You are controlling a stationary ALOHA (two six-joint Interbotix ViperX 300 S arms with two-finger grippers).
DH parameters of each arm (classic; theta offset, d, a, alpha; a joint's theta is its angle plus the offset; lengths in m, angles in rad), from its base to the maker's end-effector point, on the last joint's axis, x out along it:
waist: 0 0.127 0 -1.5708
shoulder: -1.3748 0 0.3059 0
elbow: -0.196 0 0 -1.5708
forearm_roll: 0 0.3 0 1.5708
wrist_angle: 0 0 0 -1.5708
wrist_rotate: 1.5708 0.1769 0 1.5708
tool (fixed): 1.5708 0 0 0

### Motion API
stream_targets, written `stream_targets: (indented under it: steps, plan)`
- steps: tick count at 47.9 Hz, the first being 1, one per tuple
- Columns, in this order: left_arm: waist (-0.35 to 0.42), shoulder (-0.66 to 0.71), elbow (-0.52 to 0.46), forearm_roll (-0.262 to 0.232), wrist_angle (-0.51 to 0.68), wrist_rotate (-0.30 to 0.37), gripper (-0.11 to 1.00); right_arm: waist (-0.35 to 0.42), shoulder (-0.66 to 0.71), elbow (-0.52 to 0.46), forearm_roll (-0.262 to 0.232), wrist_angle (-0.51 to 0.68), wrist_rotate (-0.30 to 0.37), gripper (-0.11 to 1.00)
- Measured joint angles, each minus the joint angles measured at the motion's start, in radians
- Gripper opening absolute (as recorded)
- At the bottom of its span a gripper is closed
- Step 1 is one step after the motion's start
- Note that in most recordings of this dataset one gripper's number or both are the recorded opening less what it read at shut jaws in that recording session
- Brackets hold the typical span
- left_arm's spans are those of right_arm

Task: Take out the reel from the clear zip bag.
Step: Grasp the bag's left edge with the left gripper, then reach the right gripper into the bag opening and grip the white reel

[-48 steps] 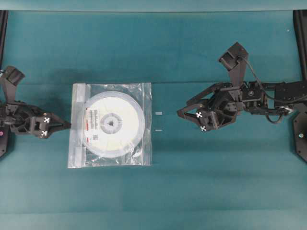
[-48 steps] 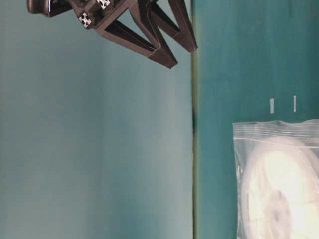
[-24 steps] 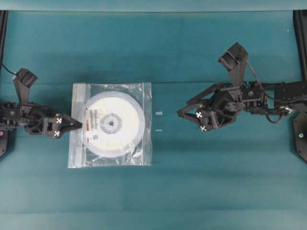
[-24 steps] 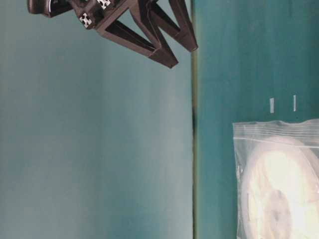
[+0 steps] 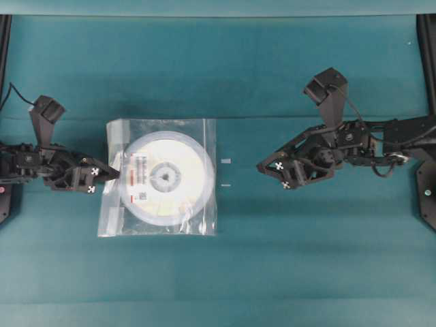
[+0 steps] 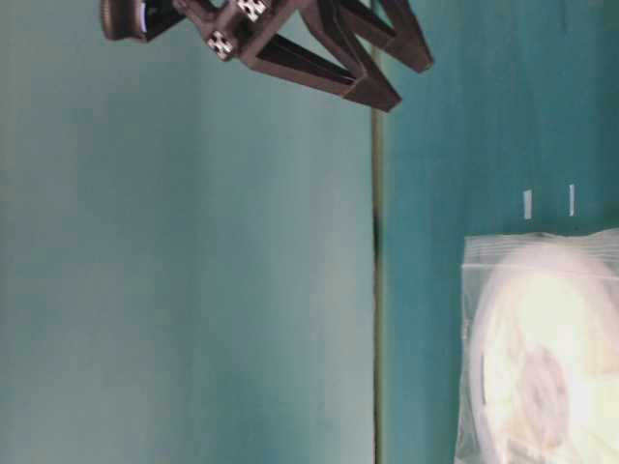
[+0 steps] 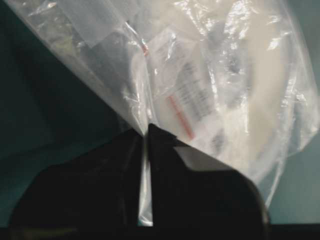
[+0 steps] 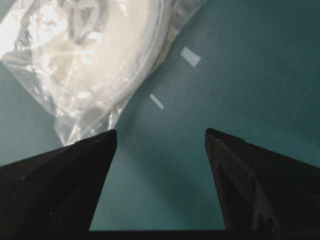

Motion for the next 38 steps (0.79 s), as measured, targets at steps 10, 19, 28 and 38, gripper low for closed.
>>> stream_targets:
  steps: [10,19,28,38]
  plan:
    - [0.000,-0.011,0.000,0.000,0.020,0.000,0.00,0.005,0.080,-0.046,-0.002,0.000,0.037,0.85]
    - [0.000,-0.032,0.009,0.002,0.035,0.000,0.00,0.017,0.187,-0.114,0.000,0.000,0.092,0.85]
    - [0.000,-0.035,0.009,0.002,0.052,0.002,0.00,0.034,0.288,-0.175,-0.002,0.000,0.132,0.85]
    - [0.000,-0.035,0.008,0.000,0.061,0.002,0.00,0.035,0.350,-0.229,0.000,0.000,0.137,0.81]
